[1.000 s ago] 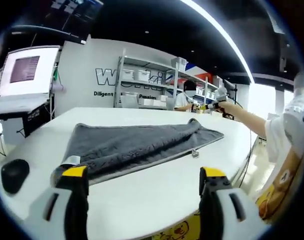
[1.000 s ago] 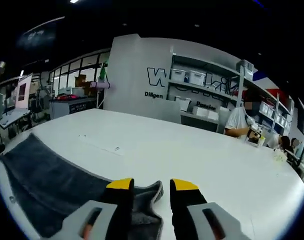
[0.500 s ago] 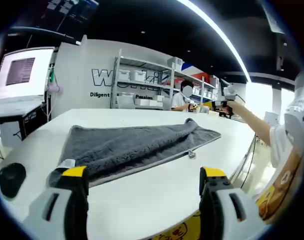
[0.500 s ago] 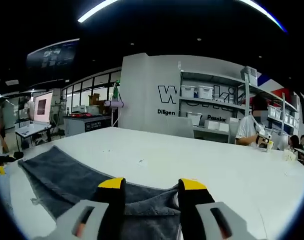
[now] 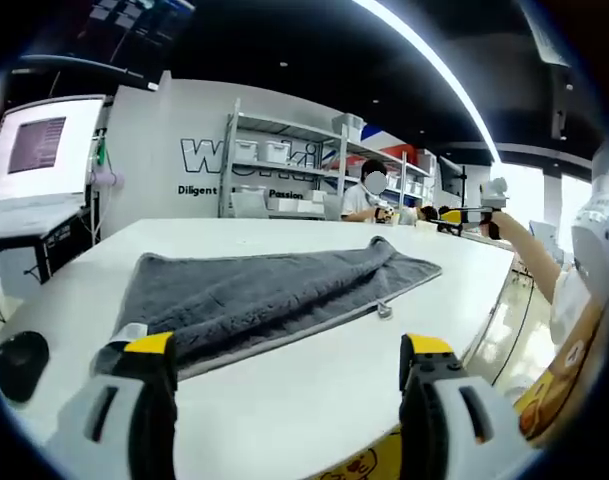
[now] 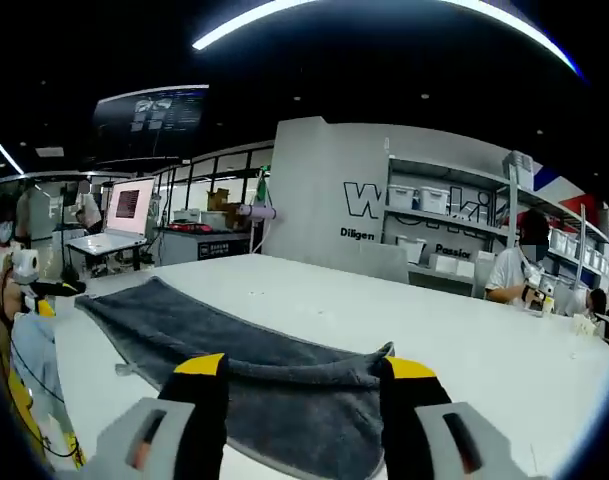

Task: Fold the towel on the table until its edges align and the towel forms a compact rectangular stack.

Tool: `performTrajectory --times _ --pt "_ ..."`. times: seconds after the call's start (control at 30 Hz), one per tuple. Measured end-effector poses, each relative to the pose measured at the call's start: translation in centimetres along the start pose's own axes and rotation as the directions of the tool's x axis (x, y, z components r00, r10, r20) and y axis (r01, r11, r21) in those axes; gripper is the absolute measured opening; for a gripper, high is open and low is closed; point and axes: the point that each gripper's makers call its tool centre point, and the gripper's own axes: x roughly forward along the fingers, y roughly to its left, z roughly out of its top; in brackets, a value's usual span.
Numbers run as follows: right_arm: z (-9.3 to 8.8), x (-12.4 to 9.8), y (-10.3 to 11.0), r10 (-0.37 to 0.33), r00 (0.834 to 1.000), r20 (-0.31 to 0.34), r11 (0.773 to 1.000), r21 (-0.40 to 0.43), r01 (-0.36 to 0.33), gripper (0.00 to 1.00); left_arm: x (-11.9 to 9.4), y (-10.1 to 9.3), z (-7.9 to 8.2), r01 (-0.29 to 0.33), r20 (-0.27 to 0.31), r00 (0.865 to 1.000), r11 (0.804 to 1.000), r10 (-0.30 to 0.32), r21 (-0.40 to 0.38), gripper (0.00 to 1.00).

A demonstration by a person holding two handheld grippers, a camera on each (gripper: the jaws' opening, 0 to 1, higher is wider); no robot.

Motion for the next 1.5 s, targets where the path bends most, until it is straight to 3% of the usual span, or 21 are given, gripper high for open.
performTrajectory --times 0.07,0.23,0.8,1.2,1.5 --pt "-1.1 -1.0 1.0 0.0 0.999 -0.041 1.0 0.009 0.0 0.71 0.3 -0.2 -0.1 0.01 -0.003 1.0 1.0 -0.01 0.0 0.97" --pt "-2.8 -3.3 3.4 0.022 0.997 -0.072 1.0 -0.005 -0.022 0.77 0.7 -0.5 0.0 0.024 -0.007 1.0 1.0 -0.024 0.002 0.97" --pt "-6.4 -6.6 5.5 0.018 0.993 -0.12 0.999 0.053 -0.012 0.96 0.4 -0.3 -0.2 0.015 -0.022 1.0 1.0 -0.015 0.013 0.98" --pt "-7.4 -6.2 5.8 0.046 0.983 -0.177 0.997 0.072 -0.033 1.0 0.1 -0.2 -0.3 0.004 -0.023 1.0 1.0 -0.004 0.014 0.98" --pt "-7.6 -3.0 3.7 0.065 0.968 -0.242 0.997 0.06 -0.052 1.0 -0.4 0.2 -0.5 -0.005 -0.035 0.999 1.0 0.006 0.029 0.99"
